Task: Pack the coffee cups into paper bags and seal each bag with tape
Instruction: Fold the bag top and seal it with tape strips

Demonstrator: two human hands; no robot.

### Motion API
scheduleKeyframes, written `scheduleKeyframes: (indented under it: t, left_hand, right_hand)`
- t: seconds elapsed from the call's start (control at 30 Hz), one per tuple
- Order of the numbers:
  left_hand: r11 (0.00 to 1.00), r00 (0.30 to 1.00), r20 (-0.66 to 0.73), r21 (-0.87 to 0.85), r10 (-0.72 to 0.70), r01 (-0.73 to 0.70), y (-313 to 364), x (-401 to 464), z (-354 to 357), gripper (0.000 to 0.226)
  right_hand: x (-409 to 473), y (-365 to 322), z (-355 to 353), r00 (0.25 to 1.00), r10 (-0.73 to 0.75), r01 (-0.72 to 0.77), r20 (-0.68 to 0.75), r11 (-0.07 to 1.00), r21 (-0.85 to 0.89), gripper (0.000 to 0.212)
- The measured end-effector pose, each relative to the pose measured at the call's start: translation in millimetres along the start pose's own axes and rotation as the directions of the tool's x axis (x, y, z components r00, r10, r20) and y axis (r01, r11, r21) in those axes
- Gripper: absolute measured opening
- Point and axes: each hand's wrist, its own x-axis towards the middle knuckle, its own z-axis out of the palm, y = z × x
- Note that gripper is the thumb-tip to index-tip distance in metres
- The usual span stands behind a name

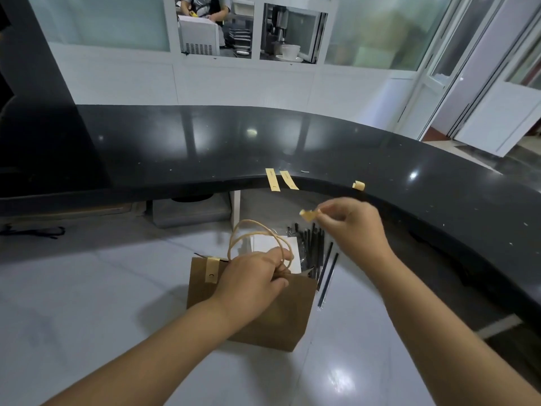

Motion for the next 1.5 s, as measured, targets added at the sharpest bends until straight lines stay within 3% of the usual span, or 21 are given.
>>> scheduleKeyframes:
  t: [0.17,0.3,0.5,0.67,1.1,1.3,1.5]
  left_hand:
    - [1.000,1.000,-0.003,0.006,-0.010,0.010,0,0,0,0.040]
    - [1.000,0.999,-0.035,-0.003,-0.004,0.004,-1,0,3,0.048]
    - [0.997,0.999,-0.034,-0.069,-0.039,0.036,1,0,1,0.048]
    - [0.998,0.998,-0.038,-0.049,-0.048,0.046,1,4,2,0.044]
    - [0.999,0.999,-0.041,-0.005,-0.034,0.034,2,5,1,0.077]
    - [0.998,0.998,-0.037,-0.032,-0.059,0.058,1,6,4,0.063]
    - [0.999,0.998,-0.036,-0.011,-0.043,0.042,3,6,2,0.082]
  right_hand:
    - [-36,-8,-2,0.958,0.063,-0.078,0.281,0.996,0.044,0.009]
    - [-38,-16,-5,0.931,0.029,-0.020,0.364,0.999,-0.029,0.021]
    - [-33,-27,-5,0.887,-0.025,0.097,0.460,0.986,-0.132,0.015]
    - [-27,-33,-5,0.873,-0.011,0.098,0.488,0.983,-0.153,0.024]
    - [-22,-39,0,0.860,-0.005,0.109,0.511,0.979,-0.174,0.027]
    - [-16,-35,-3,0.884,-0.038,0.137,0.466,0.974,-0.181,0.030]
    - [-21,-30,3,0.868,-0.068,0.182,0.493,0.965,-0.188,0.025]
